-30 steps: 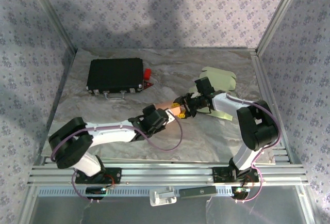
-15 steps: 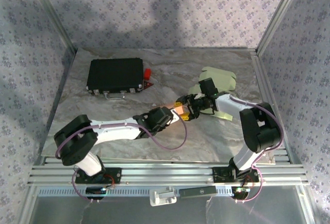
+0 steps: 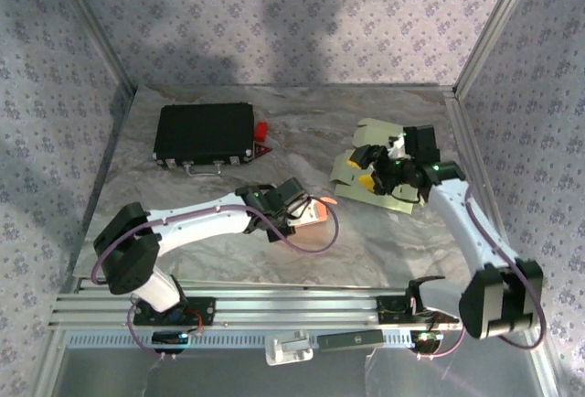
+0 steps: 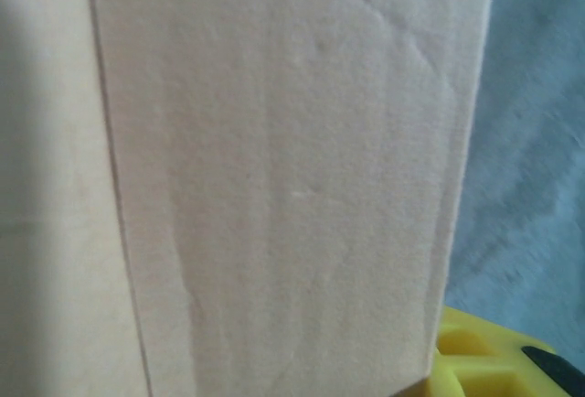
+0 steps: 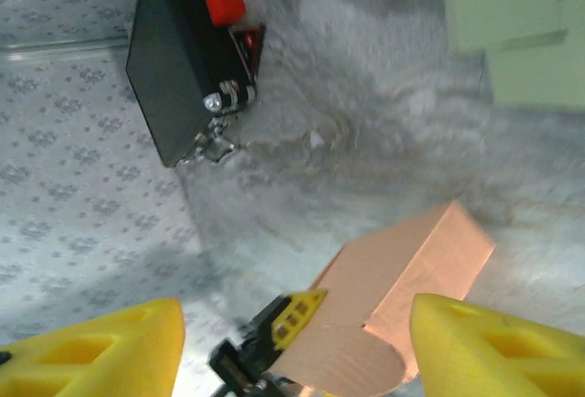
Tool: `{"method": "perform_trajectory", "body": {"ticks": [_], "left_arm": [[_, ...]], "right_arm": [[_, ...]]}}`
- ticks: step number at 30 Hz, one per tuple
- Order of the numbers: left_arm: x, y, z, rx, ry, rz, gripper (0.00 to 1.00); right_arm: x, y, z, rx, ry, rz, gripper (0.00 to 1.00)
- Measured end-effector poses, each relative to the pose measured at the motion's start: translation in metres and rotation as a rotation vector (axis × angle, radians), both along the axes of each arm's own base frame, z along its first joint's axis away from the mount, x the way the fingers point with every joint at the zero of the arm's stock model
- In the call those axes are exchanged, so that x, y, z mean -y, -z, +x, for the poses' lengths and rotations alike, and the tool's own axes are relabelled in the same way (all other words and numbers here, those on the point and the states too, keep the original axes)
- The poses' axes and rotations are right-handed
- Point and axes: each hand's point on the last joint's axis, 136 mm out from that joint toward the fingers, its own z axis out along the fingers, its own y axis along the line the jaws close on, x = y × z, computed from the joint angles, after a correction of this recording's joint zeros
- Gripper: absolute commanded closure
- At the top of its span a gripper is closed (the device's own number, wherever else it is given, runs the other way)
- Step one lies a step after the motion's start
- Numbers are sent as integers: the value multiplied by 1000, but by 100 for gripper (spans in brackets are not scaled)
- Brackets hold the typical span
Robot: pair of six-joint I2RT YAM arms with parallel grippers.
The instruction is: Fold the paper box
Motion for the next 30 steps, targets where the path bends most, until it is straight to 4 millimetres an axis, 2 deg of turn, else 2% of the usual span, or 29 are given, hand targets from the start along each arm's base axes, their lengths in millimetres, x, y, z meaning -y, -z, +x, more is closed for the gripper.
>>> {"method": "perform_trajectory", "body": {"ticks": [3, 7, 12, 20, 30], "left_arm": [[-11, 2, -9, -88, -6, 51, 66], [-18, 2, -13, -172, -18, 86, 63], [-24, 2, -14, -217, -19, 94, 59], [-25, 6, -11, -229, -19, 71, 55], [-27, 6, -10, -224, -28, 37, 54]], "right_arm": [[8, -7, -9, 109, -3, -88, 38], [8, 6, -28, 221, -52, -217, 38], [-11, 21, -45, 305, -195, -338, 39], [-54, 52, -66, 340, -431, -467, 40], [-77, 73, -66, 355, -498, -534, 40]]}}
